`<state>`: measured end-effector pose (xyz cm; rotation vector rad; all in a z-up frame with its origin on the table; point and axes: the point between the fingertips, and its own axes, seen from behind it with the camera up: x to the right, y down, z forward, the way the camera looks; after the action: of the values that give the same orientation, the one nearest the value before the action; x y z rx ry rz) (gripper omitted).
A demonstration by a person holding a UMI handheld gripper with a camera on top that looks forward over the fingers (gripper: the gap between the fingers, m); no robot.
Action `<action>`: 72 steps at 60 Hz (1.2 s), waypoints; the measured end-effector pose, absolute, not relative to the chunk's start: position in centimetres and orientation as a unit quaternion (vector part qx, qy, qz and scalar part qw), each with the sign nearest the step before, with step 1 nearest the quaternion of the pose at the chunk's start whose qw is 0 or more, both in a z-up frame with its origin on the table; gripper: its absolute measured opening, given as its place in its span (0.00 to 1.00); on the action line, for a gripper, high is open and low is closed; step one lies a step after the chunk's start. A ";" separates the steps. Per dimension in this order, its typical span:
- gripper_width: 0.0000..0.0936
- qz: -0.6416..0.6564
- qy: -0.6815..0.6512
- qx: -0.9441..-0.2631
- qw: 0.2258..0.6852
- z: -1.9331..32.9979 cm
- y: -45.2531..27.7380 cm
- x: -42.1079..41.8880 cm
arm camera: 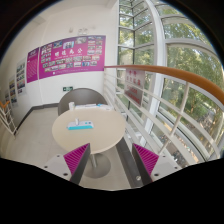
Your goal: Unplug charger
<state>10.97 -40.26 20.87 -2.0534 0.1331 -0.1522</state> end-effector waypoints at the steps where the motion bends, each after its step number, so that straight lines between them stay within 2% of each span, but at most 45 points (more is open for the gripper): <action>1: 0.92 -0.063 0.057 -0.855 0.511 20.8 -40.9 10.3; 9: 0.91 -0.066 0.053 -0.867 0.491 19.2 -41.4 10.2; 20: 0.92 -0.054 0.030 -0.888 0.456 14.4 -40.4 5.9; 23: 0.91 -0.042 0.021 -0.892 0.450 14.1 -39.4 4.0; 29: 0.92 -0.018 -0.004 -0.892 0.451 11.7 -35.0 -0.4; 40: 0.92 0.005 -0.033 -0.878 0.478 11.4 -22.9 -6.5; 52: 0.91 0.009 -0.018 -0.871 0.491 8.5 -10.8 -9.7; 63: 0.73 0.007 0.005 -0.871 0.491 4.4 -2.7 -8.8; 68: 0.55 0.008 0.005 -0.871 0.491 3.1 -0.8 -8.6; 72: 0.35 -0.001 0.006 -0.873 0.488 2.1 -0.1 -8.2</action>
<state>-8.21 -0.08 2.12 -2.1216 0.0158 -0.0013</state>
